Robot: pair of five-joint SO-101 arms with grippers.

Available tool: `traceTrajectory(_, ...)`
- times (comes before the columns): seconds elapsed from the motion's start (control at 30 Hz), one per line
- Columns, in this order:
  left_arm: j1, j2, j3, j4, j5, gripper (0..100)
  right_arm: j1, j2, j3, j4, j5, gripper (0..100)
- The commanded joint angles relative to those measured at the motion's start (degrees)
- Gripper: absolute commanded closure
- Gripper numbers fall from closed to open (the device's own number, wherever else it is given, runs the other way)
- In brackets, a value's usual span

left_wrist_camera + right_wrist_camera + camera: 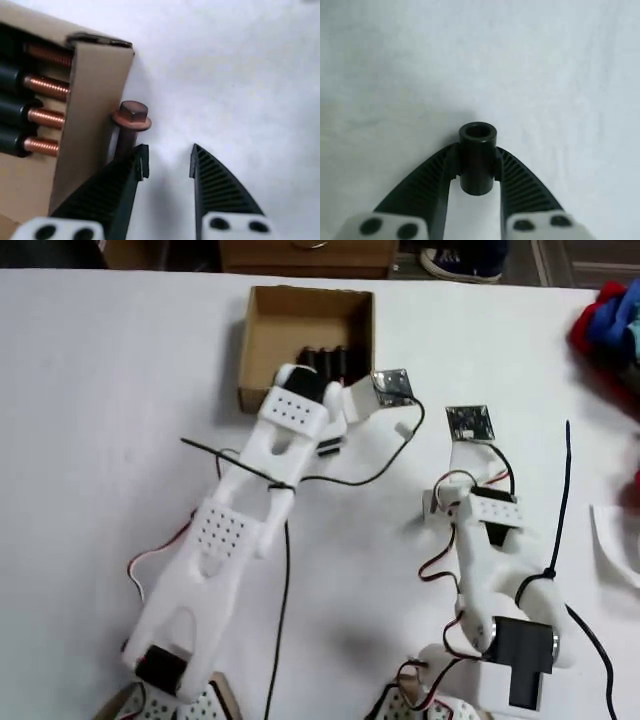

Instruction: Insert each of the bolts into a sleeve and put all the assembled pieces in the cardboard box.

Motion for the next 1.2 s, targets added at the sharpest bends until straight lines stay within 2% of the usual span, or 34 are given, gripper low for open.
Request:
traceTrajectory(0.0, 0.88, -0.26, -1.45, 0.79, -0.26, 85, 0.75, -2.24, -0.70, -1.01, -0.62, 97.7)
traceTrajectory(0.23, 3.43, -0.70, -1.80, 8.88, -0.62, 85, 0.75, -2.24, -0.70, -1.01, -0.62, 97.7)
traceTrajectory(0.33, 5.63, -0.79, -1.89, 14.95, -4.31, 85, 0.75, -2.24, -0.70, -1.01, -0.62, 97.7)
traceTrajectory(0.4, 6.07, -0.88, -1.89, 15.56, -4.75, 85, 0.75, -2.24, -0.70, -1.01, -0.62, 97.7)
traceTrajectory(0.73, 0.70, -1.41, -9.80, 4.04, -4.48, 85, 0.75, -2.24, -0.70, -1.01, -0.62, 97.7)
traceTrajectory(1.07, 0.18, -1.32, -1.10, -7.47, -4.40, 85, 0.75, -2.24, -0.70, -1.01, -0.62, 97.7)
traceTrajectory(1.17, 0.35, -1.32, 0.92, -8.62, -4.40, 85, 0.75, -2.24, -0.70, -1.01, -0.62, 97.7)
